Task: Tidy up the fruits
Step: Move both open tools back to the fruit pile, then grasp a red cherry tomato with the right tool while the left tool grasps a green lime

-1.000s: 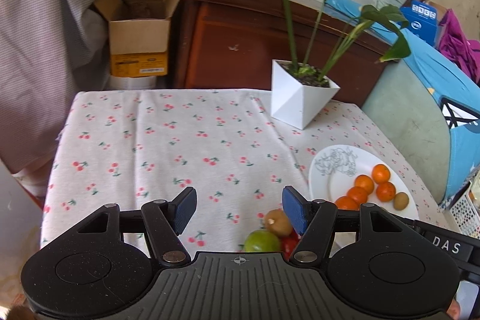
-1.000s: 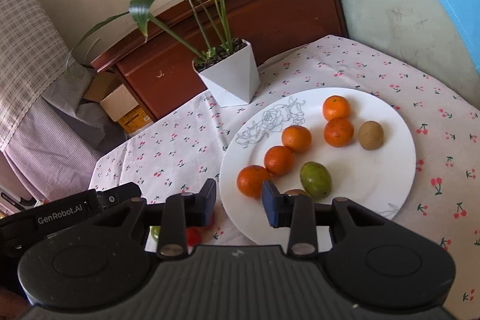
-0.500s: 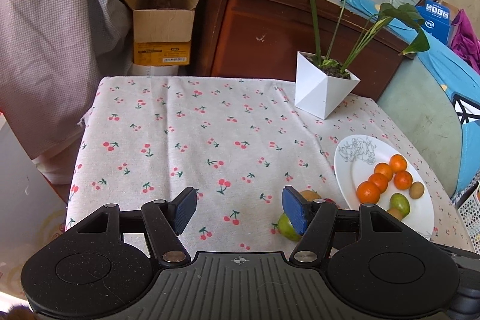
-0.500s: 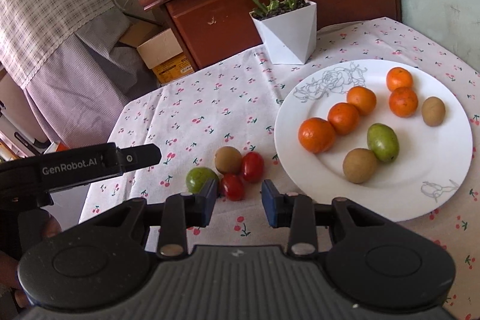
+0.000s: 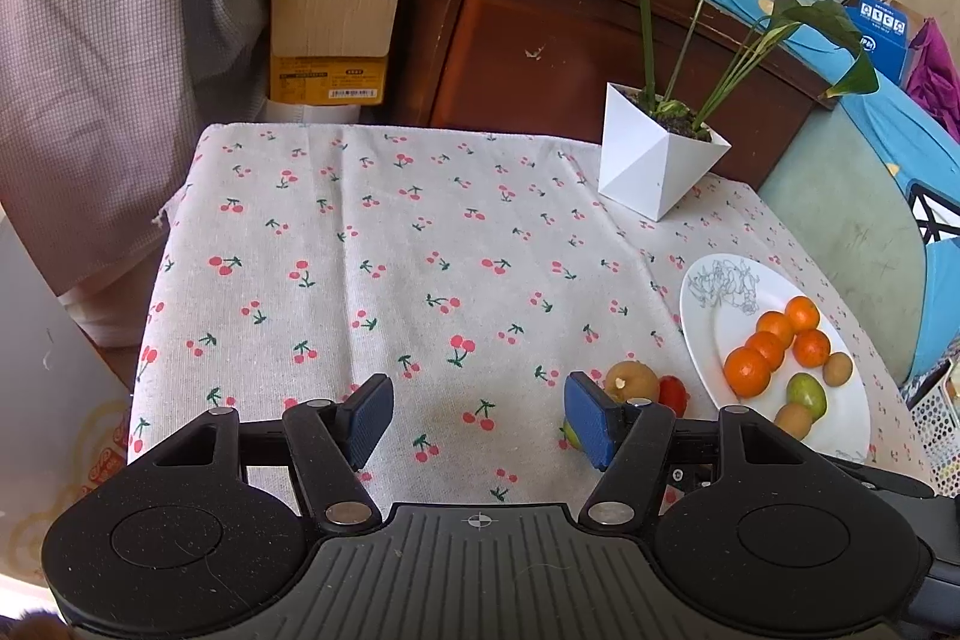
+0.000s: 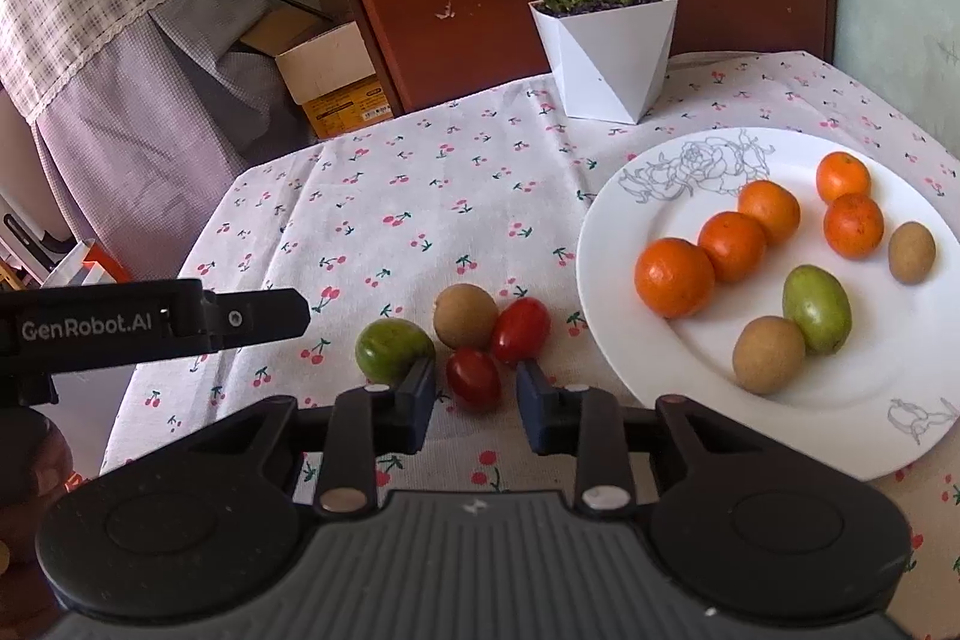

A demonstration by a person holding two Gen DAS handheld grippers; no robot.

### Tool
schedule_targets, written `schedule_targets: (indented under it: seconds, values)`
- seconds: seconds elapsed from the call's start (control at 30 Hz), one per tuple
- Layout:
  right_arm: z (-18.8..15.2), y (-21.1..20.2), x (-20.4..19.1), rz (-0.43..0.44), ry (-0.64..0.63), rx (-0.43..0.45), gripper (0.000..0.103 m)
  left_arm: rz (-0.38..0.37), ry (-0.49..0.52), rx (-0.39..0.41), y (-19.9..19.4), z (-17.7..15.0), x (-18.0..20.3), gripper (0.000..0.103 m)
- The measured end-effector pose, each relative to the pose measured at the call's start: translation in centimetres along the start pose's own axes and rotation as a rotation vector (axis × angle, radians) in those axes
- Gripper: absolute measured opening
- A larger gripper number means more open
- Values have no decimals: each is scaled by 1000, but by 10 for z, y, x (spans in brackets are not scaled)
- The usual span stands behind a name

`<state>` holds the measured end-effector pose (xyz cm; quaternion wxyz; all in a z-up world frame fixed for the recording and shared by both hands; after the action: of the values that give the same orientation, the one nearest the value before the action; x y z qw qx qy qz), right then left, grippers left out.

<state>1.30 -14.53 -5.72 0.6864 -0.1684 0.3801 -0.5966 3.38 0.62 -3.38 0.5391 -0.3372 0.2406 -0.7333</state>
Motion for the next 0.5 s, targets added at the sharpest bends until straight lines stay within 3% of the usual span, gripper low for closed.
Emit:
schedule_targets:
  seconds: [0.13, 0.5]
  values:
    - [-1, 0, -2, 2, -15, -4, 18, -10, 2, -6, 2, -2, 1, 63]
    - [-5, -20, 7, -22, -6, 0, 18, -64, 103, -8, 8, -15, 28, 62]
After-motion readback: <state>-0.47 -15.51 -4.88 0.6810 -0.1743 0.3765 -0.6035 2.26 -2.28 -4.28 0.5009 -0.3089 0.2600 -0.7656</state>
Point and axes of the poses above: each gripper's, at about its wrist camera, not at the fingertips, and y roughly the way its jaws point, x to its right, z to its top, the point moved 6 cm from there along y, roughly the way its jaws point, and after that the axes turned 3 degrees about y, right-handed, at the moved point
